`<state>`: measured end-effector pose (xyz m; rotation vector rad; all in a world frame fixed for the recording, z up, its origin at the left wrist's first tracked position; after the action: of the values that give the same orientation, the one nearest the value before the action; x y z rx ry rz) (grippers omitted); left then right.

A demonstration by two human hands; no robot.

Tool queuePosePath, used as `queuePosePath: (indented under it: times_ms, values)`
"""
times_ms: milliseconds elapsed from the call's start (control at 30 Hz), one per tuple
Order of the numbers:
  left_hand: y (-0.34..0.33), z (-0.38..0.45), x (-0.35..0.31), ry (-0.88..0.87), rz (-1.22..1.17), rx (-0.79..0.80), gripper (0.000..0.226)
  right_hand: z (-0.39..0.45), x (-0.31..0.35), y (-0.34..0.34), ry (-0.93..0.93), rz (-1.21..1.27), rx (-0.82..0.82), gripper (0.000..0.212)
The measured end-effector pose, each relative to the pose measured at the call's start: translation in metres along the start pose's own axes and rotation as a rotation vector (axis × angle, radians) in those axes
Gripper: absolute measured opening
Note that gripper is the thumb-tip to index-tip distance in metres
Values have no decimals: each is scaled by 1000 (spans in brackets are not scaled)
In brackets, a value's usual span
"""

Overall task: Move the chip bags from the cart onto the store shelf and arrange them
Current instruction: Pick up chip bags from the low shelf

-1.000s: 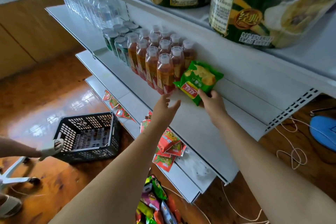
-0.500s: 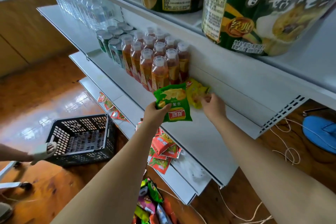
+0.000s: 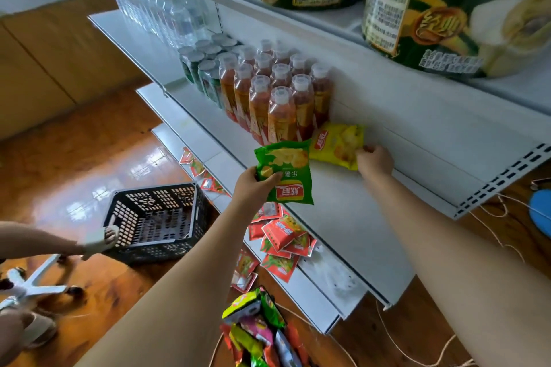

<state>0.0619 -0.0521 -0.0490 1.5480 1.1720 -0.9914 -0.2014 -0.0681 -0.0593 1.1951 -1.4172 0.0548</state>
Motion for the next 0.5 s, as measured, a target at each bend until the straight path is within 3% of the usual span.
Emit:
queuePosePath:
  times_ms: [100, 200, 300, 400, 500]
  values:
    - [7, -12, -27, -77, 161, 110, 25, -25, 13, 26, 221, 52, -29, 25]
    - [10, -31, -58, -162, 264, 319, 25, -57, 26, 60, 378, 45, 15, 20]
    - [13, -51, -84, -318, 375, 470, 40, -91, 41, 90, 456, 31, 184, 15]
    - [17, -70, -104, -436, 525, 474, 52, -126, 53, 118, 483, -17, 381, 9]
    - [22, -92, -119, -491, 526, 516, 52, -149, 59, 138, 464, -109, 510, 8]
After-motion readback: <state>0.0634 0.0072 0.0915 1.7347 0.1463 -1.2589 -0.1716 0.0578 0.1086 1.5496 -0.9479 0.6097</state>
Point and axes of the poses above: each hand's wrist, its own z-axis towards the middle knuckle, its own y-axis out of the back of the hand, x = y × z, the point moved 2 cm from there along z, towards the middle knuckle, and after that the axes turned 6 degrees about -y, right-handed, at the moved point
